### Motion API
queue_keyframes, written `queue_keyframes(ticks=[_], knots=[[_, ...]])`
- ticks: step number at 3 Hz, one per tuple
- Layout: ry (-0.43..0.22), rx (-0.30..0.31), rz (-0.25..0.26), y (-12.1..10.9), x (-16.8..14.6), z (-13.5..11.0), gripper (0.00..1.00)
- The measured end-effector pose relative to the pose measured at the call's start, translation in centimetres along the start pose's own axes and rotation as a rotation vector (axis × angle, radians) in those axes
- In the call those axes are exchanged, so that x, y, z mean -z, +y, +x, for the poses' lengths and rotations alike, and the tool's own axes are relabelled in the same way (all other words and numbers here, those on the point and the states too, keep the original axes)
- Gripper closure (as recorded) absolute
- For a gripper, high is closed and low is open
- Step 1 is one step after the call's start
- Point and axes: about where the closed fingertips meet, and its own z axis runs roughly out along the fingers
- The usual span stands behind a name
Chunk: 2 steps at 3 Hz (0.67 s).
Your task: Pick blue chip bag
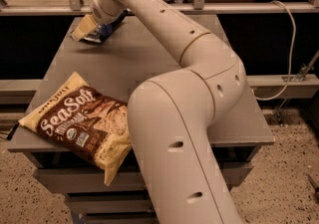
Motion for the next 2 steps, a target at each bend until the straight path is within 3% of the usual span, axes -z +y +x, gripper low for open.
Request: queue_keyframes(ticks=[1,2], knots=[[0.001,-0.012,-0.012,1.0,-1.4,-0.7,0.16],[0.035,-0.022,0.002,1.4,-3.1,-0.2,0.47]])
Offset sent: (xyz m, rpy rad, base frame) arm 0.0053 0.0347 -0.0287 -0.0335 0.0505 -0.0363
